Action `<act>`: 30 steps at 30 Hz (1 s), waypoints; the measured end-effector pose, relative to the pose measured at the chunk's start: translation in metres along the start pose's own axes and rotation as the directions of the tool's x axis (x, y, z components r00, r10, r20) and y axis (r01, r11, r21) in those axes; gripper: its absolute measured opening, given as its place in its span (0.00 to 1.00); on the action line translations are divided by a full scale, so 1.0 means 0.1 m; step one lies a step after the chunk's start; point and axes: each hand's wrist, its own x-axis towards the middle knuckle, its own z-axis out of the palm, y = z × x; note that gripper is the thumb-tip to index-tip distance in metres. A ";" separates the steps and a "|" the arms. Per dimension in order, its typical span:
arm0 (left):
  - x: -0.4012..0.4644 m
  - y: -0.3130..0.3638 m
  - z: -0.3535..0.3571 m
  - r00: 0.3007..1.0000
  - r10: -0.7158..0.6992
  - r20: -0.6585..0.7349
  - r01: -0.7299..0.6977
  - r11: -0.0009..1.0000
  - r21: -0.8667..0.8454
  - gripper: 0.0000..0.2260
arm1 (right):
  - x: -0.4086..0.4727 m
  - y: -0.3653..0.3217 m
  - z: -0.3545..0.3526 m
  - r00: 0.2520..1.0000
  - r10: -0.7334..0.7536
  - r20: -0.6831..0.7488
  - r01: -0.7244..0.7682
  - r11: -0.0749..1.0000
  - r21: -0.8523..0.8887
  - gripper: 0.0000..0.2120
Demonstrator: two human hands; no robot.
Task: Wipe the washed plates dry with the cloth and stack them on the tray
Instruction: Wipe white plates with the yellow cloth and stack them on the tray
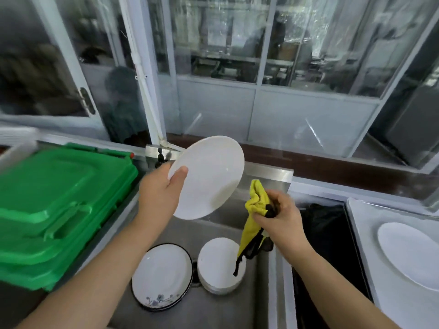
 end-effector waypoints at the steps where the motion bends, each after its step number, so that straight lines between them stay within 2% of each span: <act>1: -0.02 0.07 0.00 1.000 -0.006 -0.023 0.005 1.000 -0.024 0.09 | 0.03 -0.09 -0.02 0.997 -0.078 -0.010 0.078 0.996 -0.037 0.23; 5: -0.05 0.27 -0.01 0.996 -0.048 -0.080 0.039 0.993 -0.111 0.08 | 0.14 -0.43 -0.01 0.928 -0.361 -0.091 0.352 0.931 -0.095 0.28; 8: -0.08 0.39 0.00 0.993 -0.066 -0.102 0.043 0.976 -0.215 0.13 | 0.23 -0.58 0.07 0.847 -0.510 -0.150 0.492 0.859 -0.143 0.27; 10: -0.10 0.45 0.00 0.991 -0.090 -0.100 0.060 0.960 -0.273 0.12 | 0.30 -0.64 0.15 0.815 -0.556 -0.164 0.518 0.825 -0.225 0.28; 14: -0.09 0.53 -0.05 0.989 -0.141 -0.052 0.115 0.933 -0.341 0.09 | 0.42 -0.73 0.28 0.761 -0.604 -0.236 0.478 0.769 -0.424 0.27; 18: -0.03 0.57 -0.16 0.986 -0.165 -0.022 0.142 0.906 -0.399 0.12 | 0.46 -0.88 0.45 0.693 -0.663 -0.284 0.506 0.727 -0.464 0.27; 21: 0.03 0.63 -0.23 0.992 -0.098 -0.081 0.064 0.934 -0.352 0.21 | 0.43 -1.09 0.67 0.675 -0.720 -0.163 0.590 0.659 -0.466 0.29; 27: 0.25 0.70 -0.46 0.991 -0.112 -0.072 0.072 0.904 -0.421 0.21 | 0.10 -1.30 1.00 0.557 -0.815 0.159 0.770 0.436 -0.465 0.26; 30: 0.34 0.68 -0.57 0.990 -0.121 -0.074 0.073 0.882 -0.466 0.23 | 0.01 -1.16 0.97 0.476 -0.824 0.306 0.811 0.277 -0.516 0.26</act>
